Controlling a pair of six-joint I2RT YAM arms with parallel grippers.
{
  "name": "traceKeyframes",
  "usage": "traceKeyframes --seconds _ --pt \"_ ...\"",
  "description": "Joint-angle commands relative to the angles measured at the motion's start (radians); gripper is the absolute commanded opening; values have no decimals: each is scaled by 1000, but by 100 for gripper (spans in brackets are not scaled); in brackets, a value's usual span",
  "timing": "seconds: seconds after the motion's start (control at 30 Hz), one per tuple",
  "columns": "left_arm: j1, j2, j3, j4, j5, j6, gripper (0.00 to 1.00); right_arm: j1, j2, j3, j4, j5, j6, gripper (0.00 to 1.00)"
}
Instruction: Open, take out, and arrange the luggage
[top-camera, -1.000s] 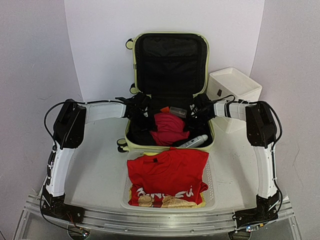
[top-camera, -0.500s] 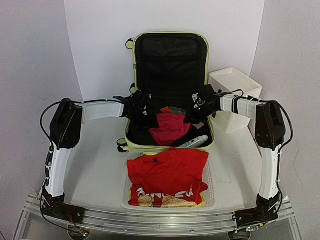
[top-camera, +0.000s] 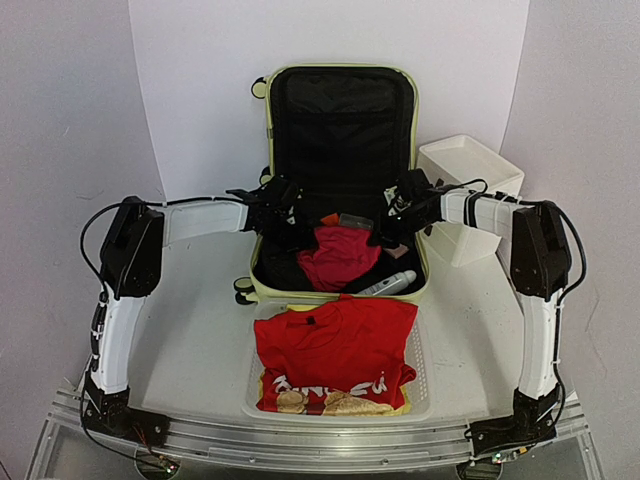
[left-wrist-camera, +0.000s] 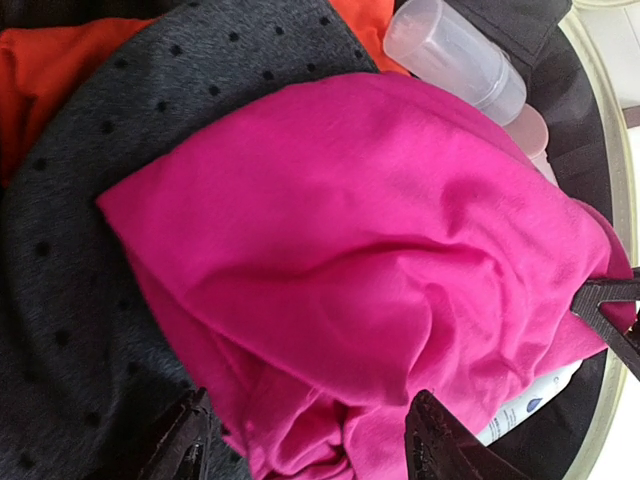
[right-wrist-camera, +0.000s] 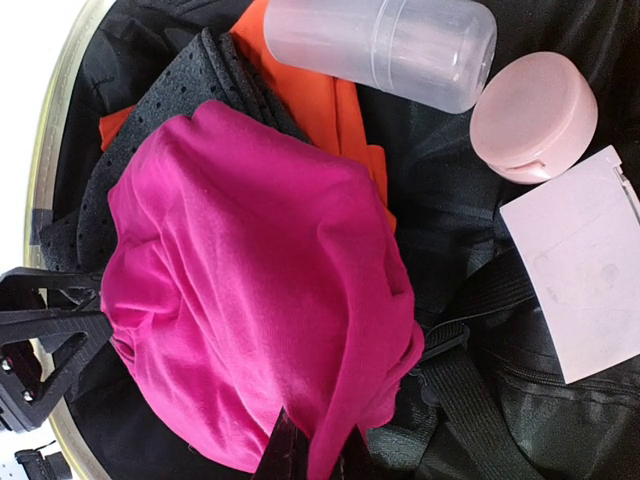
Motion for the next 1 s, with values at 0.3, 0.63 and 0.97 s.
traceKeyframes --seconds 0.3,0.63,0.97 --pt "-6 116 158 26 154 -48 65 1 -28 19 30 -33 -5 1" --pt "-6 9 133 23 60 77 1 1 -64 21 30 -30 -7 0" --pt "11 -147 124 -11 175 91 0 1 -178 39 30 -152 28 0"
